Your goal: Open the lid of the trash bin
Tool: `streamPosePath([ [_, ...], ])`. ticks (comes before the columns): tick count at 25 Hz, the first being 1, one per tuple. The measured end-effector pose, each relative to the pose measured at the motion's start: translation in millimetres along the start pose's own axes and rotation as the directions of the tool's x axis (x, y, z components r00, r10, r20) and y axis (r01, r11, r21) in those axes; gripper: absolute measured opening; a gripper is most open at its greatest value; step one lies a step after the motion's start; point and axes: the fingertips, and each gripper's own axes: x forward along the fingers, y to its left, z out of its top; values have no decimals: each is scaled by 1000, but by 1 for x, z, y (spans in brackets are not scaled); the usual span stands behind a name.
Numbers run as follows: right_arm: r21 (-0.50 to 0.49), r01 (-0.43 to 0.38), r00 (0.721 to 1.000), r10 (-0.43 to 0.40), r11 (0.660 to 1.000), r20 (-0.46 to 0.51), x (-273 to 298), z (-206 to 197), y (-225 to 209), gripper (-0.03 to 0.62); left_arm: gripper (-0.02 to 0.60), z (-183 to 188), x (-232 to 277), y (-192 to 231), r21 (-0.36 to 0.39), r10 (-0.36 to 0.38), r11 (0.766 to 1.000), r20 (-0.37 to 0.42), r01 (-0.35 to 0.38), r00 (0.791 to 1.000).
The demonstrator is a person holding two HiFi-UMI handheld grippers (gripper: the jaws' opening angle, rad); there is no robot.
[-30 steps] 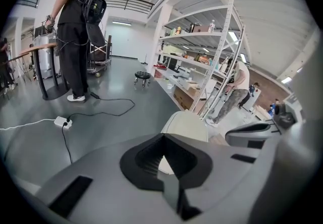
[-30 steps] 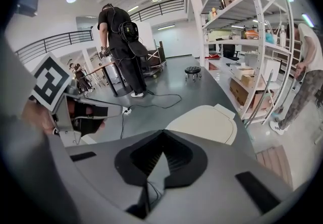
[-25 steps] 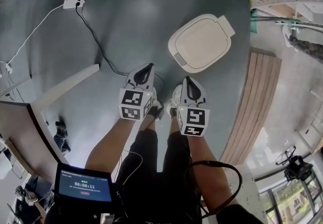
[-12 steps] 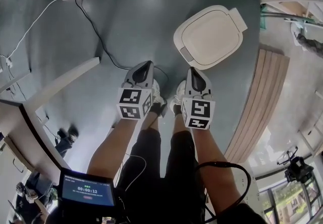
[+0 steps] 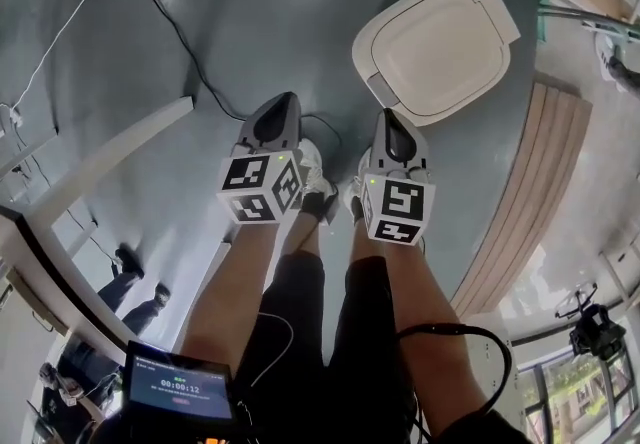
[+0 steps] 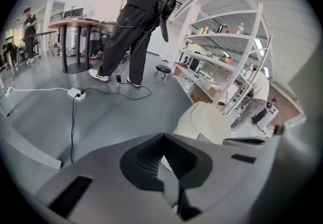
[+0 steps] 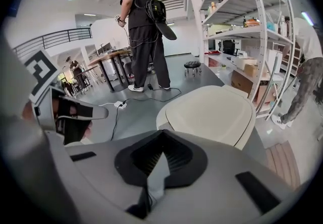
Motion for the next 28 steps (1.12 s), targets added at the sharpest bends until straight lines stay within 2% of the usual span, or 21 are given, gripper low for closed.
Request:
streamPosePath([
  [9, -52, 4, 1000, -3, 999, 18, 16, -17, -8, 5, -3, -26, 18, -6, 47, -32, 998, -19, 33, 999],
  [17, -59, -9, 998, 13, 998, 58, 18, -16, -8, 5, -3, -43, 28, -7, 43, -36, 998, -31, 38, 999],
  [28, -76, -16, 1000, 17, 997, 17, 30, -21, -6, 5, -3, -44, 35, -6, 60, -46, 997, -24, 47, 999],
])
